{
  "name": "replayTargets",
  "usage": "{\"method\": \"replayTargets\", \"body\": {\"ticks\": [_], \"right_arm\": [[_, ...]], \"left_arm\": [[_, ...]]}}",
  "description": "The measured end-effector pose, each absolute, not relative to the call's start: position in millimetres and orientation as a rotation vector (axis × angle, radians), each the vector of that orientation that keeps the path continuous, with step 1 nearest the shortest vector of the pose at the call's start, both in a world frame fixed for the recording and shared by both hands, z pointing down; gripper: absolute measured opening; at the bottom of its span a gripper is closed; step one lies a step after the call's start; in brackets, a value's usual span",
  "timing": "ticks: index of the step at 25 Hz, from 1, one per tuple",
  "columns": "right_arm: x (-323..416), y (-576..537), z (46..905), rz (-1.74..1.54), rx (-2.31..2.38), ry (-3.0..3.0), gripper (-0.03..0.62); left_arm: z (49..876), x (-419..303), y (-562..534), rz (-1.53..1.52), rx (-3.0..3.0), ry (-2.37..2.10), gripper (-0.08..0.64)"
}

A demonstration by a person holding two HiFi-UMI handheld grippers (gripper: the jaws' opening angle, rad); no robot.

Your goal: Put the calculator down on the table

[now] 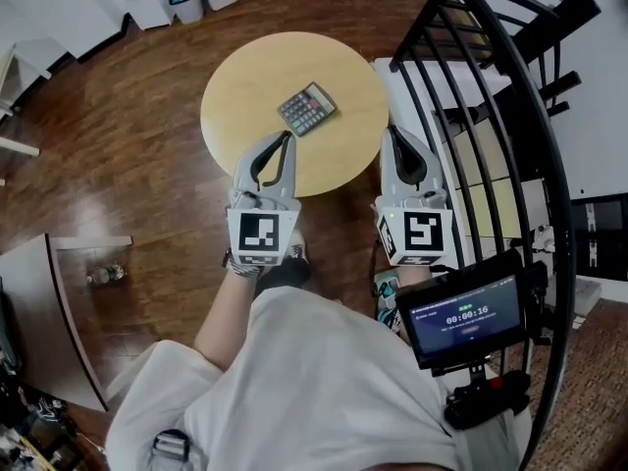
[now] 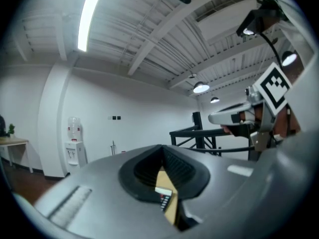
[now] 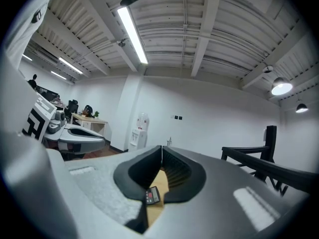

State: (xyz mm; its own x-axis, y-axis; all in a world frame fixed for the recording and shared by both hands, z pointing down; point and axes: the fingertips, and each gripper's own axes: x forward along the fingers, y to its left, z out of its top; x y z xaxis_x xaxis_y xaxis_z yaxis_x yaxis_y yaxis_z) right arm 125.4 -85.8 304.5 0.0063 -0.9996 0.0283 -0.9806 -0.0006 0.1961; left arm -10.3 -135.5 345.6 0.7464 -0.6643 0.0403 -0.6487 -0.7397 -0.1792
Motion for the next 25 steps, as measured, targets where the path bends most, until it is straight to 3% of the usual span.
{"method": "replayTargets", "body": {"ticks": [17,25], "right_arm": [[119,118,284,-0.141,2.043,-2.244,0.006],[120,167,289,-0.129,1.970,-2.265,0.006]], "left_arm": [[311,-9,90,-0.133,-2.700,1.107,0.003],[316,-12,139,-0.175,-2.731,1.180,0.002]]}}
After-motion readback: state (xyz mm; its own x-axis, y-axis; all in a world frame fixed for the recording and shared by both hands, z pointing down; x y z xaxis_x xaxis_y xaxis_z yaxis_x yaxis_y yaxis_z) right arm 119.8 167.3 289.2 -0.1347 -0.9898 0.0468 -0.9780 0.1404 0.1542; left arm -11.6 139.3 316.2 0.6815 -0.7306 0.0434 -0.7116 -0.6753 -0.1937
